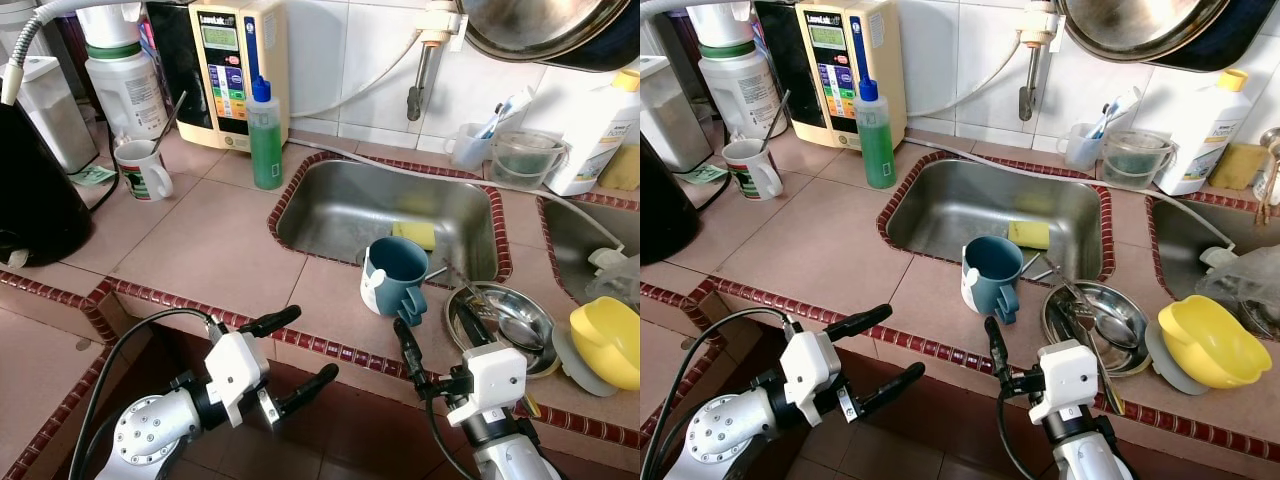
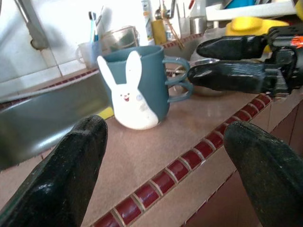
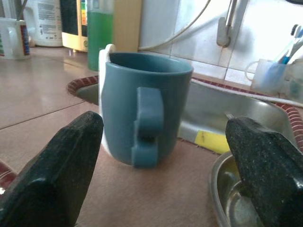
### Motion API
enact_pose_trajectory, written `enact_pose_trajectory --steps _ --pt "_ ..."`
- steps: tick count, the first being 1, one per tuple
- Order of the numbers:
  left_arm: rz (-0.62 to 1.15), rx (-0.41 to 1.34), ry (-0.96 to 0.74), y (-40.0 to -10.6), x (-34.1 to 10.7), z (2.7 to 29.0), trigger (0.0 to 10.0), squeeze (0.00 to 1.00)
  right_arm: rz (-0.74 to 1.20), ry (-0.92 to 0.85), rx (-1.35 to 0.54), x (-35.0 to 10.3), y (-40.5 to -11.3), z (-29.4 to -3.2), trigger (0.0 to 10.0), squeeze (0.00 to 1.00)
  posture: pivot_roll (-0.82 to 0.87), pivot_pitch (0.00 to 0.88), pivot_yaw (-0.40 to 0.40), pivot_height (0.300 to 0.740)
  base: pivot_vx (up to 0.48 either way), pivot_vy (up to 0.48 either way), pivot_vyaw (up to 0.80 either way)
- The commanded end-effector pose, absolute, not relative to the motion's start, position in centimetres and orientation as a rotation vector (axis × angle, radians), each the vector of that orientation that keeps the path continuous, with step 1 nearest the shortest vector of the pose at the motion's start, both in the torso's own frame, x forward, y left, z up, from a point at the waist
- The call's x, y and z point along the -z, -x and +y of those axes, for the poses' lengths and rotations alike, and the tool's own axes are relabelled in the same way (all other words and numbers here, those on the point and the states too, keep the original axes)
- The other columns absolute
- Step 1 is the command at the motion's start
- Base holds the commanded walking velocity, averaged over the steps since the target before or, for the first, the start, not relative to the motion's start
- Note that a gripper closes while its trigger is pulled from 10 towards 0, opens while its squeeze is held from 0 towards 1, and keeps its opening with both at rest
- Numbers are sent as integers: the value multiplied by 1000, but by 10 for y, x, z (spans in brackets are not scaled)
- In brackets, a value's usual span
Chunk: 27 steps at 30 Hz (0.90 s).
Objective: Kitchen organization
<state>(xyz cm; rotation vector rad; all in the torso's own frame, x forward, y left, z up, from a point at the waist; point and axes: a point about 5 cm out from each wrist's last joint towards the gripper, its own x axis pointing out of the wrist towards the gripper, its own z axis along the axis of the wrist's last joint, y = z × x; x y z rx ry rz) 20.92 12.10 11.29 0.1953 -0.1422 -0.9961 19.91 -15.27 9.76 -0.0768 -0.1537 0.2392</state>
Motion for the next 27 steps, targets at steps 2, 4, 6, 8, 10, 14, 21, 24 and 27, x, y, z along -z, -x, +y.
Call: enact_pose_trajectory --steps 2,4,6,8,10,14,21,24,27 --pt "-161 1017 -195 -208 -118 117 10000 0 -147 65 -217 -97 -209 -161 10000 141 -22 16 22 740 0 0 0" --pt "-165 1018 -196 -208 -119 117 10000 0 -148 56 -216 -97 -213 -162 10000 141 -19 16 21 740 0 0 0" --pt "-169 1017 -194 -208 -120 117 10000 0 -145 43 -215 -95 -218 -161 10000 137 -12 15 19 740 0 0 0" --pt "-173 1012 -193 -209 -121 117 10000 0 -142 32 -214 -94 -222 -160 10000 125 -8 15 16 740 0 0 0" --pt "-175 1004 -190 -209 -122 117 10000 0 -134 20 -213 -92 -228 -159 10000 118 -4 13 15 740 0 0 0" --pt "-178 1000 -189 -209 -123 117 10000 0 -126 8 -224 -89 -230 -156 10000 114 3 13 12 740 0 0 0" --pt "-182 991 -182 -209 -125 116 10000 0 -113 -12 -263 -83 -236 -150 10000 110 13 11 9 740 0 0 0" --pt "-182 991 -178 -208 -125 115 10000 0 -105 -28 -279 -82 -237 -149 8667 78 16 9 5 740 0 0 0" --pt "-183 990 -179 -208 -125 114 10000 0 -106 -23 -293 -82 -237 -149 6627 8 16 6 2 740 0 0 0"
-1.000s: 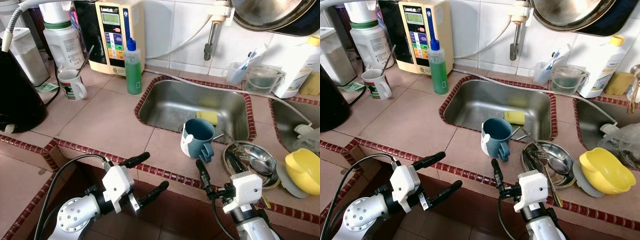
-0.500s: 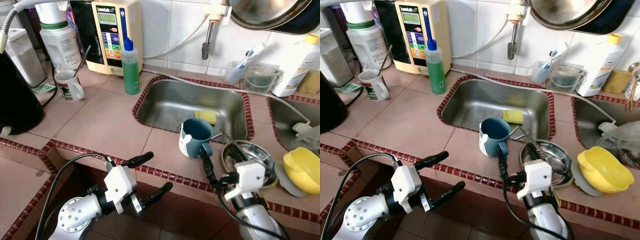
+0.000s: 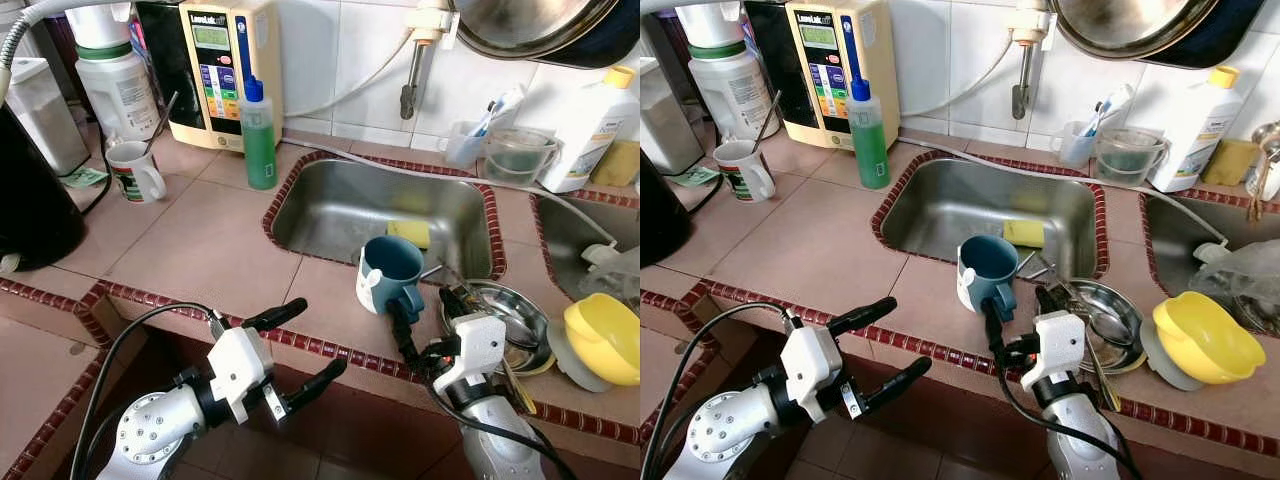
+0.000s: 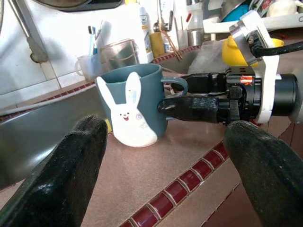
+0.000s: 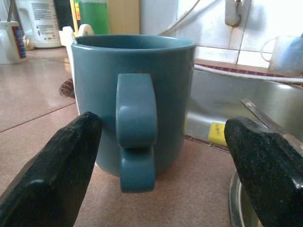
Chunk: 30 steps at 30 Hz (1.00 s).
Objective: Kitchen organization
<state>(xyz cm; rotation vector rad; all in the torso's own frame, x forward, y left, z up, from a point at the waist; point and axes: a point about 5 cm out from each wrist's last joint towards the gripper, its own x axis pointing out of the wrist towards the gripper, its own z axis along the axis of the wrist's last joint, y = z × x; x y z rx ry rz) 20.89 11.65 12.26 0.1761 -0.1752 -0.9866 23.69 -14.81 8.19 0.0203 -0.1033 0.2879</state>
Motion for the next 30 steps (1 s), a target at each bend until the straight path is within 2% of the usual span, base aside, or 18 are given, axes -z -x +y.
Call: enact_pose_trajectory --steps 1,2,3,30 --pt "-184 989 -179 -208 -125 114 10000 0 -103 -24 -304 -82 -237 -148 2784 0 18 2 -3 740 0 0 0" --pt "-184 989 -179 -208 -125 114 10000 0 -103 -24 -304 -82 -237 -148 2784 0 18 2 -3 740 0 0 0" --pt "-185 988 -177 -208 -125 114 10000 0 -101 -25 -321 -81 -237 -147 0 0 18 2 -4 740 0 0 0" --pt "-180 999 -151 -203 -123 108 10000 0 -82 -33 -385 -79 -230 -144 0 0 18 0 -24 740 0 0 0"
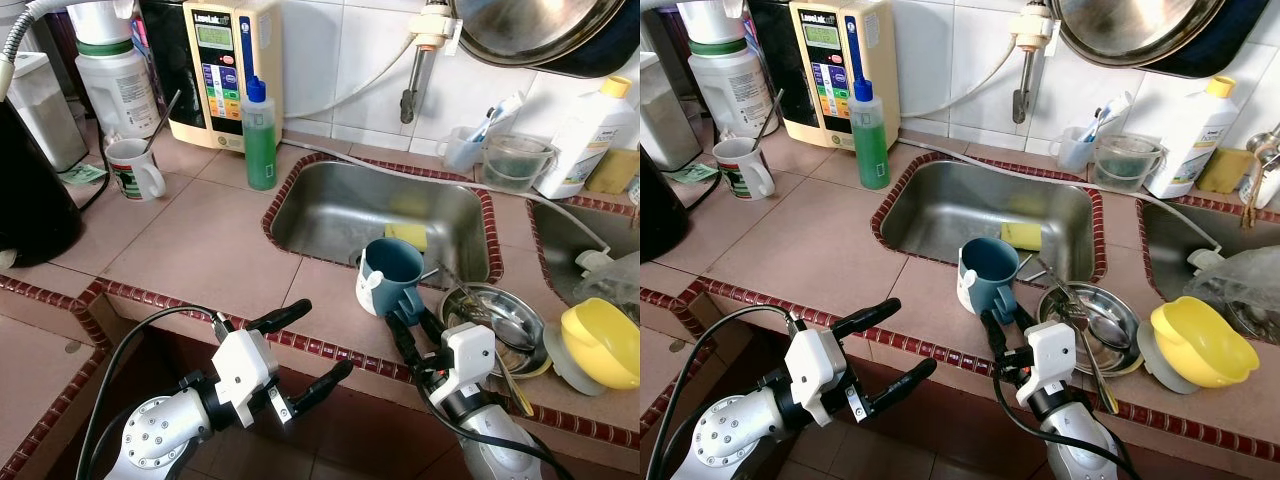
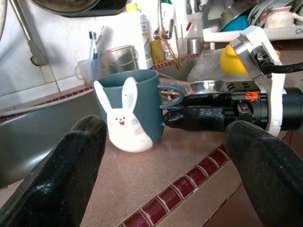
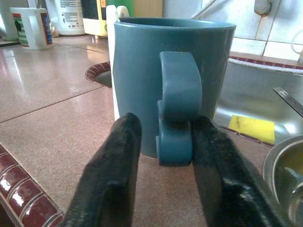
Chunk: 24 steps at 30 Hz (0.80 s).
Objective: Kitchen organization
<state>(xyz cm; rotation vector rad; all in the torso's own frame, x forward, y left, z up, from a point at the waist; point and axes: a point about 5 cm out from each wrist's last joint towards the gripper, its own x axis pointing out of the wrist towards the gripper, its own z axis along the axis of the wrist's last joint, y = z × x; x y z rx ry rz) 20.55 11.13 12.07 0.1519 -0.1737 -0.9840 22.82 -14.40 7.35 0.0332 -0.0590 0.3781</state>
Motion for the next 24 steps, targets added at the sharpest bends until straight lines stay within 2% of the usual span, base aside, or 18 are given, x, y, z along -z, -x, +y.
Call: enact_pose_trajectory --steps 1,20,21,22,23,24 --pt "-179 1000 -151 -203 -123 108 10000 0 -82 -35 -386 -79 -230 -144 0 0 18 0 -24 740 0 0 0" --pt "-179 1003 -152 -203 -123 109 10000 0 -100 -46 -386 -82 -233 -140 0 0 18 0 -19 740 0 0 0" --pt "-180 1002 -153 -203 -123 109 10000 0 -101 -47 -385 -82 -233 -140 431 0 20 0 -20 740 0 0 0" --pt "-180 1002 -154 -203 -123 109 10000 0 -102 -46 -385 -83 -234 -139 431 0 20 0 -20 740 0 0 0" --pt "-180 1002 -154 -204 -123 109 10000 0 -102 -46 -385 -83 -234 -139 1569 0 20 0 -19 740 0 0 0" --pt "-181 1001 -154 -204 -123 109 10000 0 -102 -47 -385 -83 -234 -139 3686 0 20 0 -19 740 0 0 0"
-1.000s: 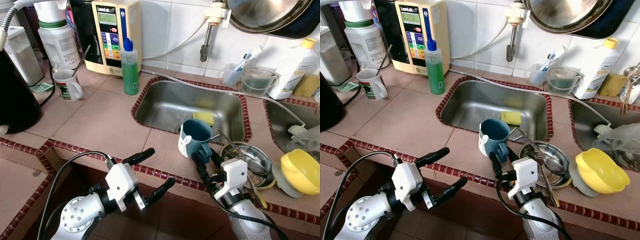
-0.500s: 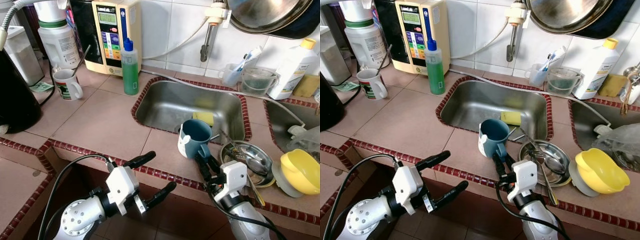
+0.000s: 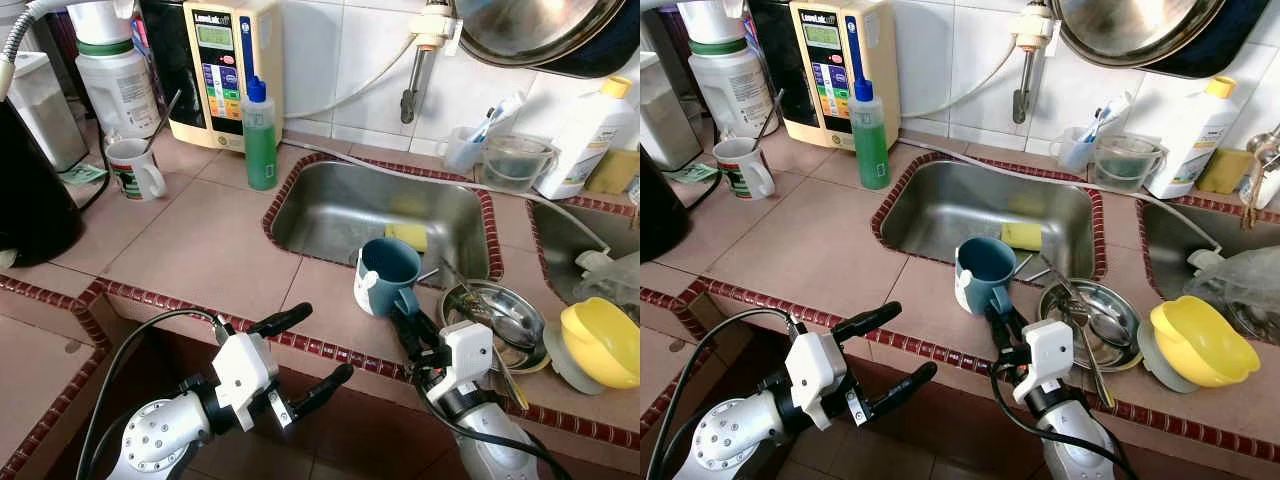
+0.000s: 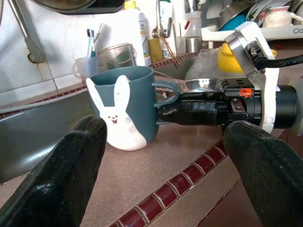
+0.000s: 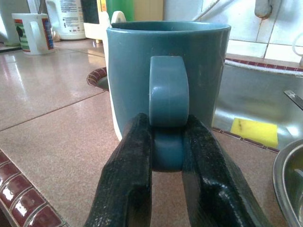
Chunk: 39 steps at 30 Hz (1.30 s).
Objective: Kitchen organization
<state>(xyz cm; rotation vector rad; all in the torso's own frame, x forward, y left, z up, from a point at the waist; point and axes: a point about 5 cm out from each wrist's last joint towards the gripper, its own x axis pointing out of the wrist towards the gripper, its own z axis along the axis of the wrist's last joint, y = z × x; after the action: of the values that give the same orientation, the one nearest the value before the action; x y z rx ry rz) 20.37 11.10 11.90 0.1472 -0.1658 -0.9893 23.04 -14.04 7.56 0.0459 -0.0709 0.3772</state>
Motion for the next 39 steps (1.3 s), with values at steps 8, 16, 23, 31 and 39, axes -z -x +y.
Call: enact_pose_trajectory --steps 8,16,23,31,39 --pt "-183 997 -154 -205 -123 109 10000 0 -108 -57 -404 -85 -231 -132 10000 0 20 0 -22 740 0 0 0" --pt "-185 988 -154 -208 -124 110 10000 0 -169 -46 -419 -102 -233 -127 10000 0 14 0 -18 740 0 0 0" --pt "-195 932 -150 -230 -129 117 10000 0 -238 -15 -325 -122 -247 -148 10000 0 4 0 -14 740 0 0 0" --pt "-238 859 -144 -260 -141 116 10000 0 -283 23 -227 -138 -259 -172 10000 0 -14 0 -10 740 0 0 0" --pt "-257 836 -64 -273 -148 105 10000 0 -327 23 -182 -152 -266 -178 10000 0 -26 0 -5 740 0 0 0"
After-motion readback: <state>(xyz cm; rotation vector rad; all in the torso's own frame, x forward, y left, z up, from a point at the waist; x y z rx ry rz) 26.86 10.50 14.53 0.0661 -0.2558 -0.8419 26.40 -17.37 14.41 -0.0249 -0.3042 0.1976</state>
